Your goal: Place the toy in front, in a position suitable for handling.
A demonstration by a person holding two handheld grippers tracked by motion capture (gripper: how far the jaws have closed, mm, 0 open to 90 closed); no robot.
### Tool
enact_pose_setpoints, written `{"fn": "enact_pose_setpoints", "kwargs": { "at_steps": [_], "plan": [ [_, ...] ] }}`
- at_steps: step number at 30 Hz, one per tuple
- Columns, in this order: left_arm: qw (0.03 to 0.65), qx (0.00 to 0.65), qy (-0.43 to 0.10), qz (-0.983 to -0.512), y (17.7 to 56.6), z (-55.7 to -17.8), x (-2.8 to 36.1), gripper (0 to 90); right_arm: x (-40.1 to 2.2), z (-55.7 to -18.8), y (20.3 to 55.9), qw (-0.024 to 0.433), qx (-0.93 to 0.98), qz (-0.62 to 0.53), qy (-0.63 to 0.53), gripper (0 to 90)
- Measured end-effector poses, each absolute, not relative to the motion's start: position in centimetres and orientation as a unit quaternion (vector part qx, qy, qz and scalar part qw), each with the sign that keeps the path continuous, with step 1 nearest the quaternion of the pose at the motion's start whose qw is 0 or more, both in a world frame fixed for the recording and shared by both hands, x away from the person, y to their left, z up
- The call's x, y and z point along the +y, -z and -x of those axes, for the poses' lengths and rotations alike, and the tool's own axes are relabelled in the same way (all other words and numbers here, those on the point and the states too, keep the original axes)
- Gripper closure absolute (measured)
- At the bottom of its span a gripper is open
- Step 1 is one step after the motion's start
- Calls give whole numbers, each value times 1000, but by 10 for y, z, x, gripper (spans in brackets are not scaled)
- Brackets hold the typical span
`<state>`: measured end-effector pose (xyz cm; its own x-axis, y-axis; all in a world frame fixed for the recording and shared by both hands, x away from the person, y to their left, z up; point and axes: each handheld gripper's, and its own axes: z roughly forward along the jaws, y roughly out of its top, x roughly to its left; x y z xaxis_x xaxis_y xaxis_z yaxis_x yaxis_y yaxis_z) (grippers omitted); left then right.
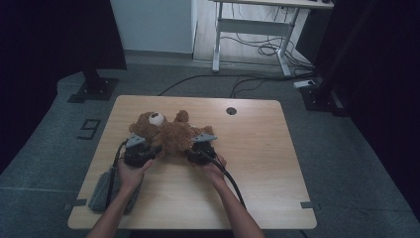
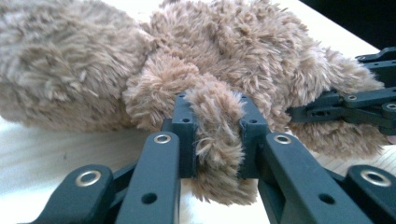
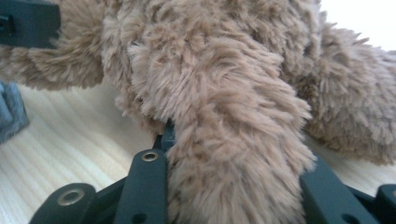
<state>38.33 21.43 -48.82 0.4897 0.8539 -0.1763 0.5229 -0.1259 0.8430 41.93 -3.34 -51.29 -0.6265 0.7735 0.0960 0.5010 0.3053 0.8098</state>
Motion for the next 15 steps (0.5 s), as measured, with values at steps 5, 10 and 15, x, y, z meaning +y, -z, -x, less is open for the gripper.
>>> {"fn": "enact_pose_setpoints", "kwargs": {
  "at_steps": [5,10,15],
  "plan": [
    [467,466,-184,-729,477,-386,210,753,-42,-421,508,167,775,-411,-450,659],
    [474,455,-189,-729,467,-385,203,760,-54,-419,502,181,760,-417,-465,664],
    [485,431,-203,-733,449,-377,188,762,-67,-416,492,192,751,-413,-477,666]
  ]
}}
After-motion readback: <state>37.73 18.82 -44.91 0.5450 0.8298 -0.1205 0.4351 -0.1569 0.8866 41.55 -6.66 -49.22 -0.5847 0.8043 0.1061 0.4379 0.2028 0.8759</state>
